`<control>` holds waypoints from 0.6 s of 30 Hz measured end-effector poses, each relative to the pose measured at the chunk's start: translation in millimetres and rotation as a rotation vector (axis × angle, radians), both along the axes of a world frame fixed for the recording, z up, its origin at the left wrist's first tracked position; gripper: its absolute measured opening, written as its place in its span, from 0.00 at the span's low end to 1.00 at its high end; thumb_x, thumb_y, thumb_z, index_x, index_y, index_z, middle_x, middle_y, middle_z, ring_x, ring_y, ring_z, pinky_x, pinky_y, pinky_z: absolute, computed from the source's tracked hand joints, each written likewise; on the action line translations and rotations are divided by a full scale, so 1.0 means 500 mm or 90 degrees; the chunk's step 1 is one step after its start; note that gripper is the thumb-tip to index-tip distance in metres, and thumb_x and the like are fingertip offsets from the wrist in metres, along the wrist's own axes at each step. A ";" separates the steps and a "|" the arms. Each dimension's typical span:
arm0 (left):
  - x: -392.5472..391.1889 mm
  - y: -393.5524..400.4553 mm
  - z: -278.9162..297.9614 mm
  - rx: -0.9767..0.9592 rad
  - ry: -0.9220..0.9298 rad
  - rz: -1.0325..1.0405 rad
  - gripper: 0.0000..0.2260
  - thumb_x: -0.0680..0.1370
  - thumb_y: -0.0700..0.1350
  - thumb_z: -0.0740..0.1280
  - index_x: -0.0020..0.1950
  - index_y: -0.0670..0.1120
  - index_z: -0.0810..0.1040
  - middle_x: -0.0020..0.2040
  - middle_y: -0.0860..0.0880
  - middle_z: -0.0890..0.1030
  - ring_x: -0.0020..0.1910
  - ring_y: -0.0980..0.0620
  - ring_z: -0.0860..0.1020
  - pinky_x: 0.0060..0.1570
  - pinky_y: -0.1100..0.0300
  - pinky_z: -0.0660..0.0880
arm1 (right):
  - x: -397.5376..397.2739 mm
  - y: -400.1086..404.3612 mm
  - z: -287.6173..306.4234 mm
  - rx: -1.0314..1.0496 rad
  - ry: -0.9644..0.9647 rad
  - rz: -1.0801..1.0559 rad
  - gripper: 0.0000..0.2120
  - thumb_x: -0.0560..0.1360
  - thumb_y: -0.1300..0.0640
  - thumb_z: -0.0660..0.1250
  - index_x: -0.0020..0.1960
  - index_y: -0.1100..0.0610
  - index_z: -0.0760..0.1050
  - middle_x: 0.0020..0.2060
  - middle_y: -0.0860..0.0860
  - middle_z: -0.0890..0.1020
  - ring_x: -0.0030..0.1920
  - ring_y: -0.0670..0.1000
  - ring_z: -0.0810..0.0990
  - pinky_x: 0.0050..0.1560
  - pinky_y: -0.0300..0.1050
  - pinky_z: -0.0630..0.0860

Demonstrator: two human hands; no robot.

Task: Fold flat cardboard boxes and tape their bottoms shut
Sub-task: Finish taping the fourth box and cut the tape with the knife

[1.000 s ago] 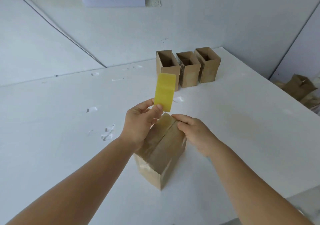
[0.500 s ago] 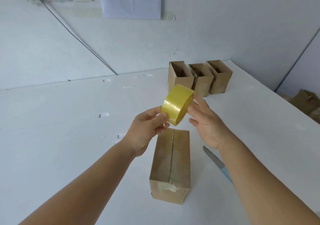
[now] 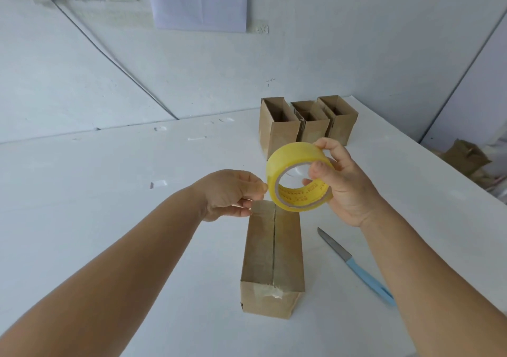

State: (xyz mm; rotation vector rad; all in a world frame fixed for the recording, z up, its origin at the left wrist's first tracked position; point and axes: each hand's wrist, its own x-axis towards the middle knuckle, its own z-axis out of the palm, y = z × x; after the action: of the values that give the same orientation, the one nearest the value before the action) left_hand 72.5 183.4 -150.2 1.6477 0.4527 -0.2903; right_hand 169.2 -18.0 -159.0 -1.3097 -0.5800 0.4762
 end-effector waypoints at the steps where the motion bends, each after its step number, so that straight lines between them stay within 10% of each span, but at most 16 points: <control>1: 0.002 -0.001 0.002 -0.015 -0.002 0.011 0.03 0.75 0.44 0.71 0.43 0.48 0.78 0.38 0.51 0.78 0.37 0.55 0.75 0.40 0.62 0.78 | -0.001 0.000 0.003 0.003 0.003 -0.010 0.19 0.63 0.48 0.76 0.51 0.44 0.75 0.35 0.46 0.77 0.39 0.48 0.75 0.52 0.53 0.72; 7: 0.002 -0.015 -0.011 -0.066 -0.041 0.072 0.06 0.75 0.43 0.72 0.41 0.42 0.80 0.32 0.49 0.80 0.32 0.55 0.79 0.35 0.64 0.78 | -0.003 0.002 0.022 -0.054 0.007 -0.090 0.12 0.80 0.45 0.57 0.47 0.49 0.76 0.33 0.43 0.74 0.32 0.42 0.74 0.49 0.51 0.74; 18: 0.003 0.030 -0.026 0.111 -0.057 0.062 0.07 0.72 0.38 0.71 0.34 0.41 0.82 0.31 0.50 0.80 0.32 0.55 0.78 0.37 0.64 0.77 | 0.022 -0.042 -0.004 -0.250 -0.164 -0.199 0.08 0.75 0.52 0.66 0.37 0.47 0.78 0.32 0.45 0.74 0.35 0.43 0.72 0.40 0.41 0.69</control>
State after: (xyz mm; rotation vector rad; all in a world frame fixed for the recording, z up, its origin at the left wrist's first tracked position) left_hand 74.0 198.2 -162.9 1.7945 0.5007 -0.1066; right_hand 180.3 -39.0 -160.8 -1.8197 -0.4942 0.1658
